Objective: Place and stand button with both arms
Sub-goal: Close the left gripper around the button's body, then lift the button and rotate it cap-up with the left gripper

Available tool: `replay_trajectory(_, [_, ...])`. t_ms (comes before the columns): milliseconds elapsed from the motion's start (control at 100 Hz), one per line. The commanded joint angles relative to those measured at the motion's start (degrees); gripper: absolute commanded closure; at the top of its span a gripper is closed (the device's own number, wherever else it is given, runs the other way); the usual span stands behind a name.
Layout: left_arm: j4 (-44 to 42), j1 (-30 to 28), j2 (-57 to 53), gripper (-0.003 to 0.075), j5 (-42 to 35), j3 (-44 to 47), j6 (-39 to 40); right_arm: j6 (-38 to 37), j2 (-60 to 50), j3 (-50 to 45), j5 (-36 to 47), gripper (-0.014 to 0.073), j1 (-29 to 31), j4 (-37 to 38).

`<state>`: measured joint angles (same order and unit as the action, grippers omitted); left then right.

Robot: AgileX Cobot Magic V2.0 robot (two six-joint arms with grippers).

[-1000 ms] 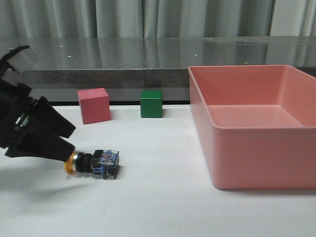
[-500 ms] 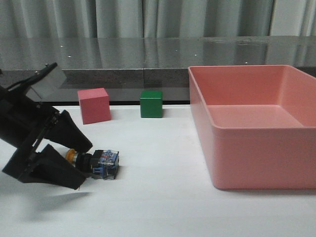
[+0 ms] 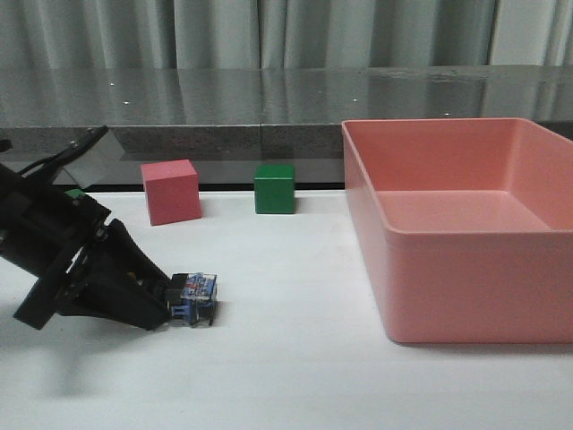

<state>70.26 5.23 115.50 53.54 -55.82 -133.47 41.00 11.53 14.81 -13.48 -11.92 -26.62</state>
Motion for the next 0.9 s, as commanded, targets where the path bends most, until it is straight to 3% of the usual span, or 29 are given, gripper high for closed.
replay_trajectory(0, [0.32,0.37,-2.22,0.0739,3.33,-1.49,0.94,0.02,0.62,1.5,3.62,0.0707,0.37,-0.78])
replay_trajectory(140, [-1.32,0.37,-5.41,0.0739,4.08,-4.43,5.34,0.02,0.62,1.5,3.62,0.0707,0.37,-0.78])
replay_trajectory(240, [-8.27,0.89,-8.89,0.0739,3.15,-8.76,12.16,0.02,0.62,1.5,3.62,0.0707,0.37,-0.78])
replay_trajectory(380, [-29.31,4.28,-12.68,0.0739,-0.72,-16.7,30.88,0.02,0.62,1.5,3.62,0.0707,0.37,-0.78])
replay_trajectory(550, [-59.8,12.17,-12.98,0.0739,3.65,-25.74,56.44,0.02,0.62,1.5,3.62,0.0707,0.37,-0.78])
replay_trajectory(890, [-93.4,27.45,-11.22,0.0739,6.06,-28.6,74.61,0.02,0.62,1.5,3.62,0.0707,0.37,-0.78])
